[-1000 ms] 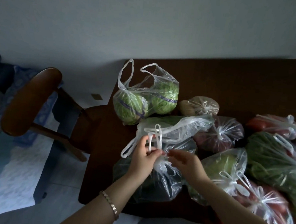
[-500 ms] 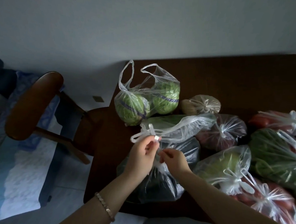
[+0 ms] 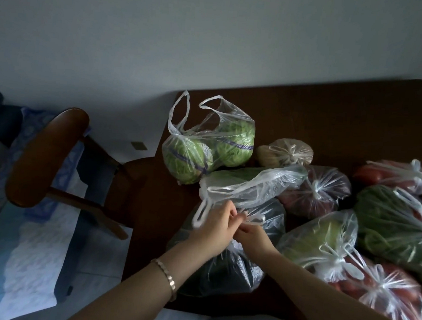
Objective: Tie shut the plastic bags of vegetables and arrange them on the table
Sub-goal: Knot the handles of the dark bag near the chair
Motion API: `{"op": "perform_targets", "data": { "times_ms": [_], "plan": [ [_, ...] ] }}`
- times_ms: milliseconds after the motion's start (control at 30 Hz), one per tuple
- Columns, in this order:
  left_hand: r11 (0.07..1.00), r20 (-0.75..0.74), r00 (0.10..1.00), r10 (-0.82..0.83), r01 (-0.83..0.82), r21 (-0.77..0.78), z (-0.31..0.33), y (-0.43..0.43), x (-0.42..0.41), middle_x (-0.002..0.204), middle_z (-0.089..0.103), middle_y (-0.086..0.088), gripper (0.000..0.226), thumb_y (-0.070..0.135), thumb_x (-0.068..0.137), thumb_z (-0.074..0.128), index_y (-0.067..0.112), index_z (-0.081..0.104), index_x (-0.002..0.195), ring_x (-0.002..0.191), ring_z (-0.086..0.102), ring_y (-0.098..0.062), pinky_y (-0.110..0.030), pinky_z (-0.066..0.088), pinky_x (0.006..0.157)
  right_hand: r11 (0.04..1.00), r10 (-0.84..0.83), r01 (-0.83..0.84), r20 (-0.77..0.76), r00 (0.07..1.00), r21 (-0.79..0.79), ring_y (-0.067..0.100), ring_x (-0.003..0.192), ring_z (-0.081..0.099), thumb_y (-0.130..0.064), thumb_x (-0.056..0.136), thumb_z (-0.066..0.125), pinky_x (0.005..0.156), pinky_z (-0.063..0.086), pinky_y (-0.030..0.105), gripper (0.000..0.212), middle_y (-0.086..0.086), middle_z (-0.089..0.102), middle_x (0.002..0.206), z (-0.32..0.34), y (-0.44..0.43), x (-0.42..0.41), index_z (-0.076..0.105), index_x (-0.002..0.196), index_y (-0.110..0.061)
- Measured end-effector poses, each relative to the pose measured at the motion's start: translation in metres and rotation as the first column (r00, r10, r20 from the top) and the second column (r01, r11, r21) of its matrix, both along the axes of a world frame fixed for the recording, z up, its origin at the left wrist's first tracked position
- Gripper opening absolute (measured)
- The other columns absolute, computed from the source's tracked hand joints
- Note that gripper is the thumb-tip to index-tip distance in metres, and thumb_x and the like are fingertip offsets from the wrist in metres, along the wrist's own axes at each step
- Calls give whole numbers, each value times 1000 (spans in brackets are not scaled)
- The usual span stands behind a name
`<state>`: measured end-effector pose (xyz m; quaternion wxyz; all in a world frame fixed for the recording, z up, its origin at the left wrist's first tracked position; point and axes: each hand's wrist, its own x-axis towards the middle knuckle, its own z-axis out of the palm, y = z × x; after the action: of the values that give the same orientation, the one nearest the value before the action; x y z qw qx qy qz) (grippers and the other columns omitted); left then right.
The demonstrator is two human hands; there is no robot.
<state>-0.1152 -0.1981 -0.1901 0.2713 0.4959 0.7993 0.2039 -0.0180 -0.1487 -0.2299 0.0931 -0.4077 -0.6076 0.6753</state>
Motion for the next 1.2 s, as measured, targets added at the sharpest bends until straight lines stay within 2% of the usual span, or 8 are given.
{"op": "perform_targets", "data": {
  "times_ms": [133, 233, 400, 633, 800, 967, 1033, 1200],
  "plan": [
    [994, -25, 994, -102, 103, 24, -18, -15, -4, 99, 56, -5, 26, 29, 96, 43, 8, 58, 101, 94, 50, -13, -18, 40, 80, 999, -38, 38, 31, 999, 1, -3, 42, 44, -4, 88, 51, 45, 33, 7, 21, -4, 51, 55, -2, 4, 1, 69, 79, -1],
    [997, 41, 998, -56, 54, 58, -19, -22, -9, 92, 53, 4, 24, 28, 95, 47, 11, 63, 98, 80, 49, 0, -10, 37, 71, 989, -122, 120, 26, 992, 82, -2, 44, 47, -15, 89, 56, 51, 38, 12, 26, -9, 54, 47, -8, 2, -2, 69, 67, -19],
    [996, 8, 998, 69, -69, -56, -24, -21, -12, 84, 51, 1, 31, 35, 89, 56, 6, 67, 87, 76, 52, -15, -28, 39, 70, 967, -207, 199, 38, 978, 158, 0, 41, 45, -16, 89, 56, 45, 32, 12, 39, -15, 53, 39, -12, -4, -9, 56, 51, -25],
    [977, 257, 943, 212, -214, -20, -21, -28, -8, 68, 54, 12, 16, 25, 88, 60, 11, 67, 87, 56, 51, 3, -8, 39, 53, 958, -287, 288, 58, 956, -5, 2, 46, 60, -15, 76, 73, 43, 41, 9, 18, 5, 65, 65, -7, 4, -18, 56, 83, -12],
    [925, 369, 850, 375, -316, -212, -20, -21, -11, 80, 60, 8, 17, 27, 93, 51, 17, 63, 100, 70, 54, -3, -15, 37, 58, 947, -106, 83, 57, 993, 310, 7, 68, 61, -14, 86, 60, 61, 44, 7, 11, -4, 66, 78, -6, -6, -10, 65, 96, -13],
    [925, 377, 848, 373, -306, -225, -17, -21, -14, 80, 62, 4, 14, 23, 92, 55, 15, 65, 95, 72, 55, -6, -14, 39, 59, 599, 78, -125, 97, 992, 791, 25, 65, 62, -17, 77, 53, 65, 44, 22, 24, 7, 67, 73, -20, -14, -1, 70, 91, -11],
    [944, 339, 884, 323, -274, -184, -14, -23, -14, 78, 62, 6, 14, 21, 91, 55, 14, 66, 95, 71, 55, -5, -8, 38, 56, 540, 87, -166, 141, 986, 825, 22, 60, 62, -19, 74, 49, 58, 48, 25, 26, 6, 63, 72, -21, -16, -1, 70, 89, -13],
    [954, 300, 911, 284, -237, -184, -10, -27, -13, 78, 61, 7, 16, 24, 90, 56, 14, 66, 98, 68, 52, 0, -11, 35, 56, 678, 158, -197, 120, 980, 708, 19, 55, 60, -11, 64, 62, 52, 45, 21, 15, 12, 62, 73, -14, -12, -1, 70, 75, -7]
  ]
}}
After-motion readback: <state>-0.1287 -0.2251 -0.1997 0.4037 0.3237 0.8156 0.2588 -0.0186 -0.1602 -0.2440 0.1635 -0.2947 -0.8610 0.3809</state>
